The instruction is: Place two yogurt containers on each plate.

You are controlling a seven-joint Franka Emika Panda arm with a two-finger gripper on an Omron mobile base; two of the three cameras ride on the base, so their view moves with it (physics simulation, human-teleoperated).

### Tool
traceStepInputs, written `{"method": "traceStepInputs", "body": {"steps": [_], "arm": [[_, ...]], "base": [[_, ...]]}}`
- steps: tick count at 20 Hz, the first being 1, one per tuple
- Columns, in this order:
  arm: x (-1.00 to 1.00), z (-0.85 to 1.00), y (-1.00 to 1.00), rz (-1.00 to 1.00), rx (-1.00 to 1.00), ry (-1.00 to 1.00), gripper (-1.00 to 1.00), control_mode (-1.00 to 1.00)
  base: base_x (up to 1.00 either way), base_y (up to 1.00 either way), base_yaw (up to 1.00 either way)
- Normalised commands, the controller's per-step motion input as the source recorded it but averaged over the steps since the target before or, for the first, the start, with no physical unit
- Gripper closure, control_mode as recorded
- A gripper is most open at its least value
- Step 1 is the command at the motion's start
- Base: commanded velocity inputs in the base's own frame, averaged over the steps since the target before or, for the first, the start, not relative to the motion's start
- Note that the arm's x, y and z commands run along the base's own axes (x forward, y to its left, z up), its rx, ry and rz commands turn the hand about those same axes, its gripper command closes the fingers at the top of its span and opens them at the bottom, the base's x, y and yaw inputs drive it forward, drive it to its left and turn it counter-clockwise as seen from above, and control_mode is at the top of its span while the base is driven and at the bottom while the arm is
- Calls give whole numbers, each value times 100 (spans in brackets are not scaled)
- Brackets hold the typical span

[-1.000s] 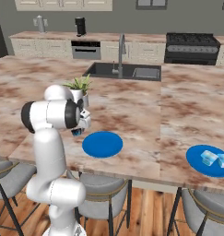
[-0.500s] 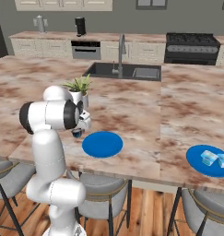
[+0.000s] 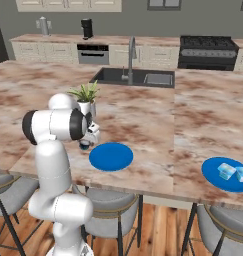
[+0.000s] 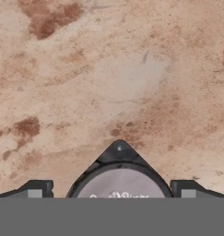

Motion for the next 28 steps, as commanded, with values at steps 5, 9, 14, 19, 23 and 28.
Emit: {"method": "traceStepInputs", "body": {"steps": [5,9,14,19,23,28], "arm": [[-5,-17,1,0,0,0,-100,-100],[-11,-8,5,0,0,-1,100,-100],[-13,3,1,0,0,-9,100,-100],[-26,24,-1,-5,0,-10,100,-100],[-28,37,-24,-17,0,0,100,-100],[-8,48,-42,-17,0,0,100,-100]], "base": [[0,0,0],[0,0,0],[0,0,0],[0,0,0],[0,0,0],[0,0,0]]}}
